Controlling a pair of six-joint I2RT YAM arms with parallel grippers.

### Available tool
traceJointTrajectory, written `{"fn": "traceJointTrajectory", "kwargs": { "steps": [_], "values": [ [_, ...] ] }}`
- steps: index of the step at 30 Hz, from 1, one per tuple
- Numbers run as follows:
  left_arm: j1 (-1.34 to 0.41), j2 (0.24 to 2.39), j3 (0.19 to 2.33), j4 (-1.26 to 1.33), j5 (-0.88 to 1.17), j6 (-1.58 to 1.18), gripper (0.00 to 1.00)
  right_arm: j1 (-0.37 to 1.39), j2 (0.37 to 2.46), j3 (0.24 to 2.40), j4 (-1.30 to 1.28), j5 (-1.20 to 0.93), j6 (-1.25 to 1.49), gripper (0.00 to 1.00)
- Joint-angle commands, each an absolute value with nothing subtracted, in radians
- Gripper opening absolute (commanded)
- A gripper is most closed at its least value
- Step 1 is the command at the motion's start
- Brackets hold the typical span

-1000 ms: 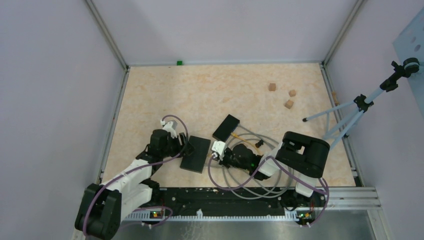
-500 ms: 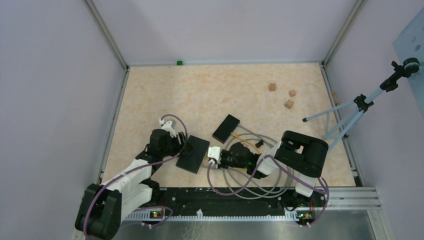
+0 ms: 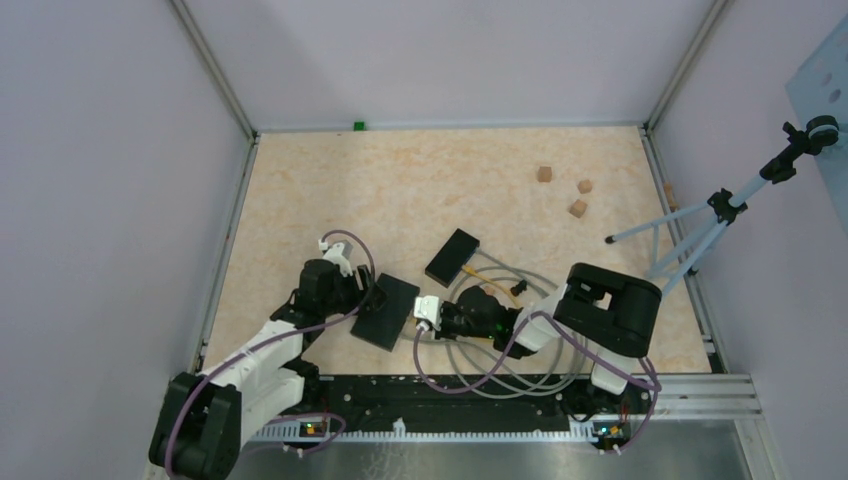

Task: Insert the plug into the switch port
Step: Insert the connector into the switch port.

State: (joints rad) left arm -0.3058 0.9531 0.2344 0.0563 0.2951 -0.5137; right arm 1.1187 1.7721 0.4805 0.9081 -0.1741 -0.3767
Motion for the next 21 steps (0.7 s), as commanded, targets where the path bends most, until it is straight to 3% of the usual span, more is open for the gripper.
{"fn": "traceJointTrajectory", "kwargs": {
  "steps": [1, 21],
  "values": [
    [-0.333, 0.916, 0.26, 0.021, 0.403, -0.574, 0.69, 1.135, 1.695, 0.5, 0.813, -0.132, -0.407, 0.0],
    [-0.331, 0.918, 0.296, -0.026, 0.354, -0.566, 0.73, 1.111, 1.595, 0.432, 0.744, -0.047, -0.38, 0.0]
  ]
}}
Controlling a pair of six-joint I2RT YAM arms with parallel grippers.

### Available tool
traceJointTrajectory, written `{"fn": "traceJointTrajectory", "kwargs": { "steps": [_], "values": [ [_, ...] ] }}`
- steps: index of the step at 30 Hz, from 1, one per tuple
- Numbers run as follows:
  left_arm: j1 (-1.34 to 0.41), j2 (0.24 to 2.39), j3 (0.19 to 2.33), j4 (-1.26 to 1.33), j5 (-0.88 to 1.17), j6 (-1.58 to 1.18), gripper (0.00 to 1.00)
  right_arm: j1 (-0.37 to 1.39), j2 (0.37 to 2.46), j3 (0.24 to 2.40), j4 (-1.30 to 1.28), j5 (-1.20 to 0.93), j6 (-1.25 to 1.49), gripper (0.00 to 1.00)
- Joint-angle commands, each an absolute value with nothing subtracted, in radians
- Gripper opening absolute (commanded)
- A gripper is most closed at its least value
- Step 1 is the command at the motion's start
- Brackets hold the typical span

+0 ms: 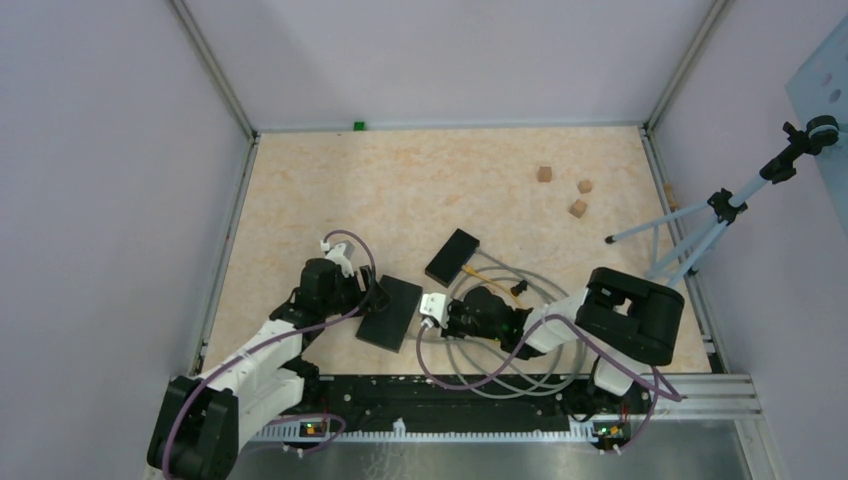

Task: Insert the plug into the switch port
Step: Insert the connector into the switch port.

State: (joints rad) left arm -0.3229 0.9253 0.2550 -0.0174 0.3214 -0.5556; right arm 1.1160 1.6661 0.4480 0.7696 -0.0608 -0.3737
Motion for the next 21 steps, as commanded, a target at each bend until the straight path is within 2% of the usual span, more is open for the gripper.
{"fn": "traceJointTrajectory", "kwargs": {
  "steps": [1, 6, 12, 21],
  "values": [
    [-0.331, 0.919, 0.296, -0.025, 0.354, -0.566, 0.73, 1.109, 1.577, 0.424, 0.739, -0.043, -0.381, 0.0],
    [-0.33, 0.929, 0.293, -0.017, 0.358, -0.566, 0.74, 1.098, 1.569, 0.401, 0.809, -0.043, -0.336, 0.0],
    [-0.331, 0.935, 0.285, -0.008, 0.376, -0.569, 0.74, 1.098, 1.667, 0.428, 0.941, -0.062, -0.252, 0.0],
    [-0.331, 0.939, 0.284, -0.008, 0.403, -0.552, 0.68, 1.098, 1.75, 0.454, 1.002, -0.069, -0.221, 0.0]
  ]
}}
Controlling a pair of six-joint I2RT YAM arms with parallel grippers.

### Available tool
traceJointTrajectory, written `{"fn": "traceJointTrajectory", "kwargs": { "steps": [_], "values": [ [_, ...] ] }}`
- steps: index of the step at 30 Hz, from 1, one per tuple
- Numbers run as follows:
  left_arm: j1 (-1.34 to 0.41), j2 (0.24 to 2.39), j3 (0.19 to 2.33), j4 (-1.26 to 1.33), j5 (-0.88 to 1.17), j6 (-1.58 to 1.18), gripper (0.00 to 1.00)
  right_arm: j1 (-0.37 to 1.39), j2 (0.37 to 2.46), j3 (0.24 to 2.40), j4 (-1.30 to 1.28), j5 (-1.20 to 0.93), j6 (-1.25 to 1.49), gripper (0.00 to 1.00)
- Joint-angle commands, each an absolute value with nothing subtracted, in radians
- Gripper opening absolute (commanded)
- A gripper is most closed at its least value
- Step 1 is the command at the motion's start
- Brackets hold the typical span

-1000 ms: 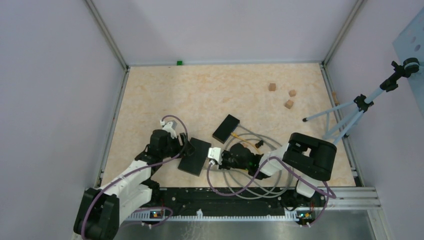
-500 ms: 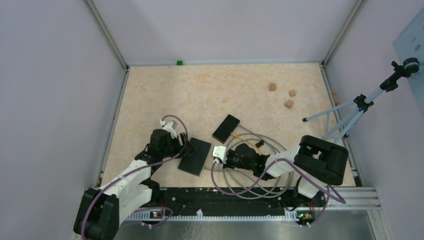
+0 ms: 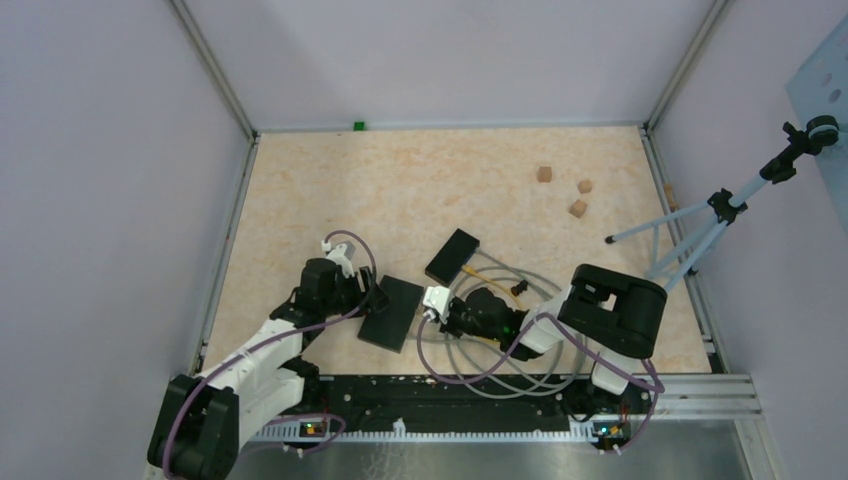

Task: Insert the plug into the switch port
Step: Insert the connector into the switch port.

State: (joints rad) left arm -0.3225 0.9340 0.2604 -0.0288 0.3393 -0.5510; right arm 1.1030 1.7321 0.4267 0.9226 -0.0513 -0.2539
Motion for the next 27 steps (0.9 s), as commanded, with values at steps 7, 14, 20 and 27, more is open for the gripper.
{"fn": "traceJointTrajectory", "kwargs": {
  "steps": [7, 14, 20, 27],
  "values": [
    [-0.33, 0.957, 0.276, 0.024, 0.426, -0.552, 0.67, 1.098, 1.752, 0.436, 1.043, -0.084, -0.222, 0.0],
    [-0.331, 0.963, 0.279, 0.027, 0.427, -0.549, 0.66, 1.098, 1.744, 0.383, 1.203, -0.093, -0.196, 0.0],
    [-0.33, 0.961, 0.278, 0.025, 0.427, -0.55, 0.66, 1.099, 1.735, 0.367, 1.23, -0.112, -0.208, 0.0],
    [-0.331, 0.959, 0.277, 0.027, 0.427, -0.552, 0.66, 1.099, 1.74, 0.368, 1.213, -0.12, -0.23, 0.0]
  ]
}}
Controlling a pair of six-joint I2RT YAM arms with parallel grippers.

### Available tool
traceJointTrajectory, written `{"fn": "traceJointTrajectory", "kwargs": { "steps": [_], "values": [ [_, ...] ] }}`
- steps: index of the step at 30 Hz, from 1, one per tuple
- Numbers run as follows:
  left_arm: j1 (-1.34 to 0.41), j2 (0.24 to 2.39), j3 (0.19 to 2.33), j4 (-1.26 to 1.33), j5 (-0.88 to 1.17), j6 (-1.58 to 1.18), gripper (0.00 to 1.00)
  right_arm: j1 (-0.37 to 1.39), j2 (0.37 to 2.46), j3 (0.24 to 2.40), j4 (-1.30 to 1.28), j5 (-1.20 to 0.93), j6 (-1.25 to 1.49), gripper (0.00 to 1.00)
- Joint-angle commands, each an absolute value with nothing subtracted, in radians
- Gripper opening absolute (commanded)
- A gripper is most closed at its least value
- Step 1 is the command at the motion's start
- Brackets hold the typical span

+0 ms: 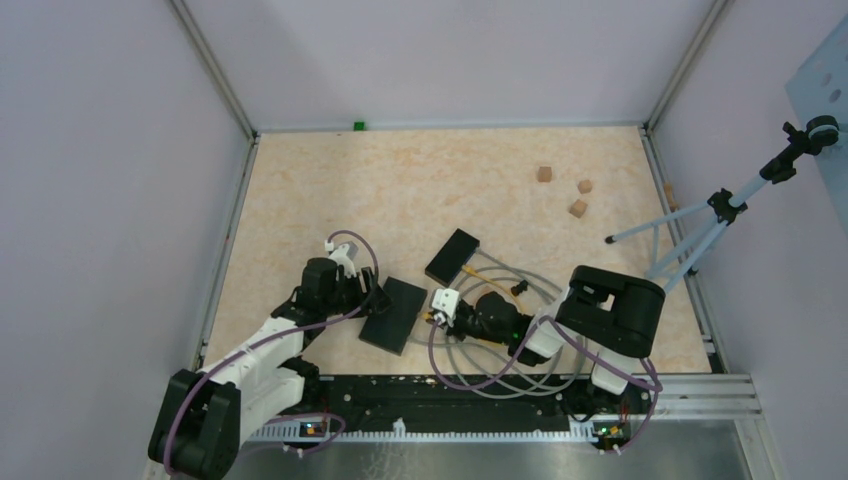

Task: Insert the plug into the switch port
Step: Insert the connector into the switch port.

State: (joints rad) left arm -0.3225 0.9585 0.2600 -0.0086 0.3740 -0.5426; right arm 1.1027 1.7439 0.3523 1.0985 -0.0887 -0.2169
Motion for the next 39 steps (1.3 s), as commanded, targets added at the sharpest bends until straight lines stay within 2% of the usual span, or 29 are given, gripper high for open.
{"fn": "traceJointTrajectory", "kwargs": {
  "steps": [1, 14, 22, 27, 32, 39],
  "values": [
    [-0.331, 0.96, 0.278, 0.027, 0.429, -0.552, 0.66, 1.098, 1.744, 0.378, 1.191, -0.112, -0.235, 0.0],
    [-0.331, 0.978, 0.266, 0.055, 0.495, -0.548, 0.65, 1.099, 1.86, 0.445, 1.18, -0.003, -0.268, 0.0],
    [-0.333, 1.002, 0.268, 0.107, 0.583, -0.521, 0.65, 1.098, 1.904, 0.506, 1.123, -0.121, -0.352, 0.0],
    [-0.351, 1.032, 0.28, 0.135, 0.648, -0.484, 0.6, 1.095, 1.901, 0.553, 1.054, -0.209, -0.44, 0.0],
    [-0.418, 1.061, 0.288, 0.165, 0.676, -0.46, 0.57, 1.075, 1.893, 0.624, 0.955, -0.322, -0.5, 0.0],
    [-0.558, 1.103, 0.28, 0.262, 0.699, -0.495, 0.56, 1.071, 1.91, 0.729, 0.878, -0.342, -0.499, 0.0]
  ]
}}
